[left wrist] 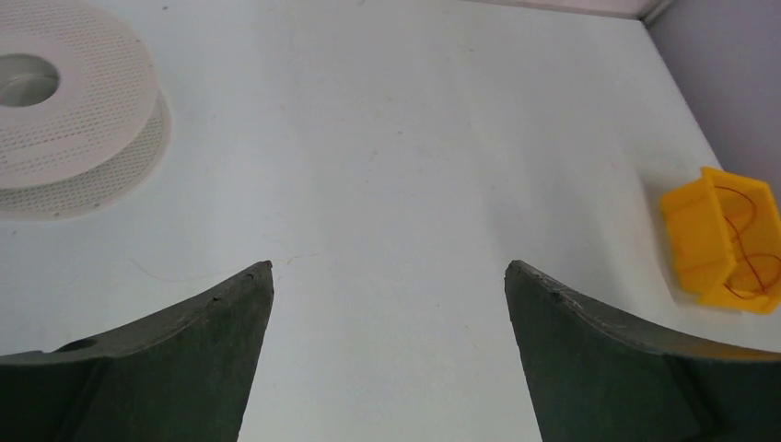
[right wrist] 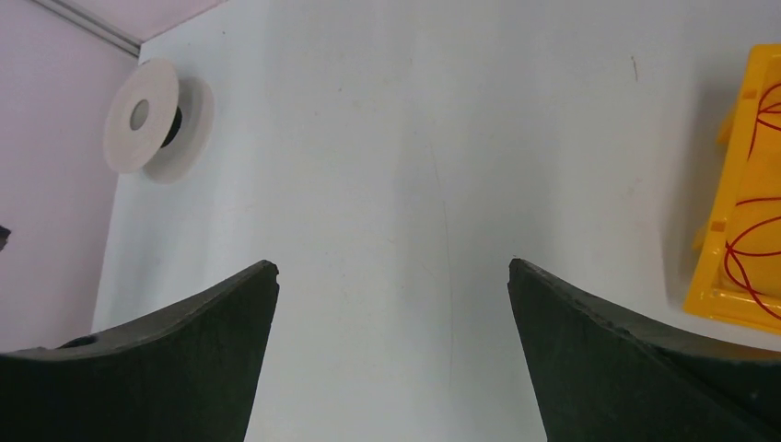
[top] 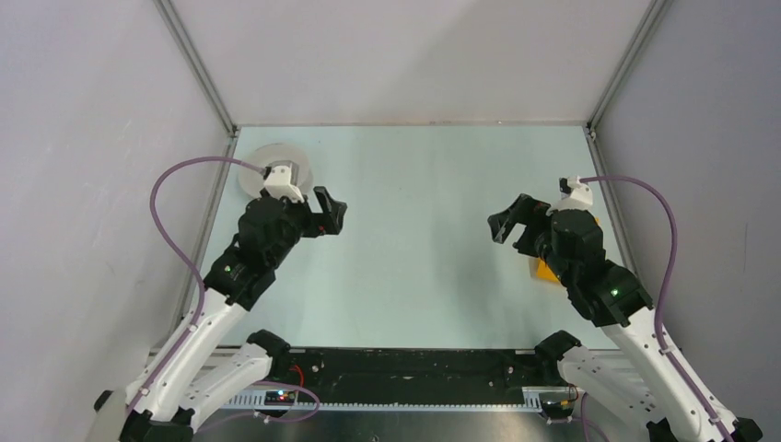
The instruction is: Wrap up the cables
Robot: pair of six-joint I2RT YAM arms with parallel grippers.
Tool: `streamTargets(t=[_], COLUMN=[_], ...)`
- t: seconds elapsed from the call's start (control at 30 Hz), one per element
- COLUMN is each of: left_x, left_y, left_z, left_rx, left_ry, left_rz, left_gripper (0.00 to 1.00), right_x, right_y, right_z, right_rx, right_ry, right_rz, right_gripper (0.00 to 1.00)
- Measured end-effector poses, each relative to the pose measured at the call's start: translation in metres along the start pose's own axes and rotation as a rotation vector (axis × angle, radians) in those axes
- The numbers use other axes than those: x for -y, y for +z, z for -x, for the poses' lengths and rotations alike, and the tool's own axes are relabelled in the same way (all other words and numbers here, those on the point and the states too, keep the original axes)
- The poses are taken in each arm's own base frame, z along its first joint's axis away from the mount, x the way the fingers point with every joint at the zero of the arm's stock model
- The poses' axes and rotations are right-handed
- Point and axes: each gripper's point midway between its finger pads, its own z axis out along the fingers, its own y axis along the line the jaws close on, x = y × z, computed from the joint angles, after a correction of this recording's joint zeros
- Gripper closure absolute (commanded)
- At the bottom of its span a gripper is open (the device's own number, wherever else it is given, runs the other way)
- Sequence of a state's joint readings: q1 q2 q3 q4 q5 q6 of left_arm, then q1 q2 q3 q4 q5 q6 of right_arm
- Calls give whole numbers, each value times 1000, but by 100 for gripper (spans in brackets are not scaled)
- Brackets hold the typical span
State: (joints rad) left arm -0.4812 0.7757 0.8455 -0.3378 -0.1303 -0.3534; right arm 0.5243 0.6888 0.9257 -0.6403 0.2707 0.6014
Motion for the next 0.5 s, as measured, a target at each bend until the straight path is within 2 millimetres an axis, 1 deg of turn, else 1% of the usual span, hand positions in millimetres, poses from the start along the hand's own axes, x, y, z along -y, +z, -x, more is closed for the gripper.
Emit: streamTargets(t=[0.1,0.17,0.2,0.27,0.37,0.4,0.43,0.5], left_x=[-12,-30,-41,-70,-115,-134,-150,-171], left_y=[7,17,23,36,52,57,59,61], left_z=[-2,-5,-7,-10,-17,-21,-24,-26], left_rx=[-7,-24,-32,-51,-77,-83,-86,-76], left_ry=[-31,-104,-152,-265,-410,-457,-493,-533], left_rz=[64,125,163,246,356,400,441,496], left_gripper=[0,5,7,10,10,11,11,11], right_x=[-4,-8,-11,-15,-18,-19,-20,-24], right_y=[-2,-3,-4,-4,-3,-4,-4,-7], right_z=[2,3,3,-1,-8,-10,-11,-12], right_rx=[7,9,7,-1,-16,-19,-22,-19], right_ry=[-1,-2,-3,-5,-4,-3,-3,-1], right_rz=[24,49,65,92,128,140,151,184], right_gripper=[0,0,0,0,0,0,0,0])
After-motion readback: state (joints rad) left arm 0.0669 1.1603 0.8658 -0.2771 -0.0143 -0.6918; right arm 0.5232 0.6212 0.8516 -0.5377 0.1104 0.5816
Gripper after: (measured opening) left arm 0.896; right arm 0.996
